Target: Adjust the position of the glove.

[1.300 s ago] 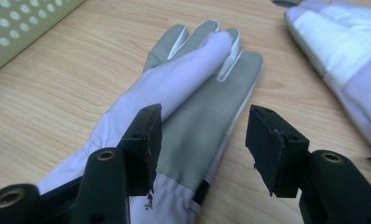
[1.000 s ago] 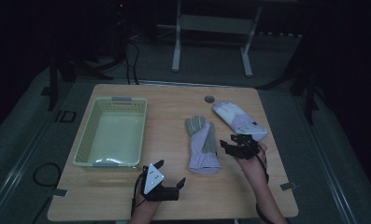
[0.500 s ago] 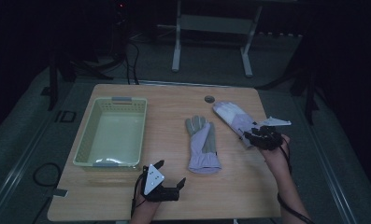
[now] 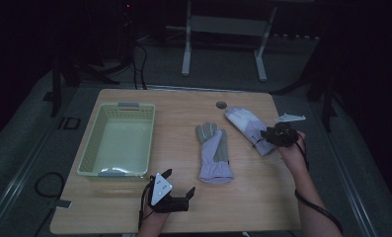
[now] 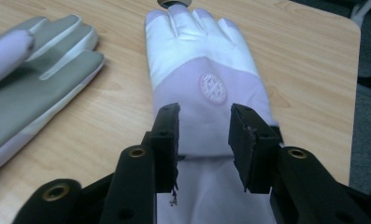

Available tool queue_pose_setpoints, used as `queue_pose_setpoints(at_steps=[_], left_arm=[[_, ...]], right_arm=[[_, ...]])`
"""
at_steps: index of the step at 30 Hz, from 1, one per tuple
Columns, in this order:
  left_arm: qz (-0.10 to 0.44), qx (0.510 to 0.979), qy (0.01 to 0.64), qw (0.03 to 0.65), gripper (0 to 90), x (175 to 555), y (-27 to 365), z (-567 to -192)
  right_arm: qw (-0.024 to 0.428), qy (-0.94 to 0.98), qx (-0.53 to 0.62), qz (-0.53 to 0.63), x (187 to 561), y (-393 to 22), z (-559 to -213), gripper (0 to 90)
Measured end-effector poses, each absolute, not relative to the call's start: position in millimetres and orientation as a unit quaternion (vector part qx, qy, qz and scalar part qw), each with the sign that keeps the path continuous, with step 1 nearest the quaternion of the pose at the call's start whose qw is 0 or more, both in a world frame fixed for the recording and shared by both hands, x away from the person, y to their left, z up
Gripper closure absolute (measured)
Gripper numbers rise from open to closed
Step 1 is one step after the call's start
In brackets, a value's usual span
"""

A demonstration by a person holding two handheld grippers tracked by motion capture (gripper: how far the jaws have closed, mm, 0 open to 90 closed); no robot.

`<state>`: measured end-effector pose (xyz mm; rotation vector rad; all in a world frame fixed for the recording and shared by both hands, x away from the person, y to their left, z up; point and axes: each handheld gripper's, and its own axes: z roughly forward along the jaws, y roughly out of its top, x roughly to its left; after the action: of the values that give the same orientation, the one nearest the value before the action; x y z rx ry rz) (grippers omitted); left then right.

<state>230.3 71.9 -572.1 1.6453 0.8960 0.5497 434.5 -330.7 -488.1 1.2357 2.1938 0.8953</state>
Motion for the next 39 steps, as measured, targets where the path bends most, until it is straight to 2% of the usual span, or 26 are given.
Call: queue_pose_setpoints(at_steps=[6, 14, 24, 28, 31, 36, 39], left_arm=[[0.217, 0.698, 0.376, 0.569, 0.9, 231, 74, -572], [0.223, 0.692, 0.379, 0.572, 0.9, 230, 75, -573], [0.221, 0.686, 0.386, 0.575, 0.9, 229, 77, -573], [0.220, 0.686, 0.387, 0.576, 0.9, 229, 77, -573], [0.222, 0.687, 0.384, 0.575, 0.9, 229, 76, -573], [0.219, 0.689, 0.383, 0.575, 1.0, 229, 76, -573], [0.218, 0.689, 0.383, 0.576, 1.0, 229, 76, -573]], right_arm=[[0.226, 0.809, 0.438, 0.321, 453, -323, -489, 59.9], [0.219, 0.815, 0.436, 0.312, 475, -320, -493, 58.5], [0.204, 0.829, 0.436, 0.285, 496, -314, -511, 53.4], [0.212, 0.843, 0.429, 0.245, 503, -313, -523, 46.6], [0.203, 0.850, 0.417, 0.249, 504, -315, -530, 51.4], [0.161, 0.842, 0.435, 0.276, 506, -321, -532, 61.3], [0.155, 0.838, 0.443, 0.278, 506, -321, -532, 65.4]])
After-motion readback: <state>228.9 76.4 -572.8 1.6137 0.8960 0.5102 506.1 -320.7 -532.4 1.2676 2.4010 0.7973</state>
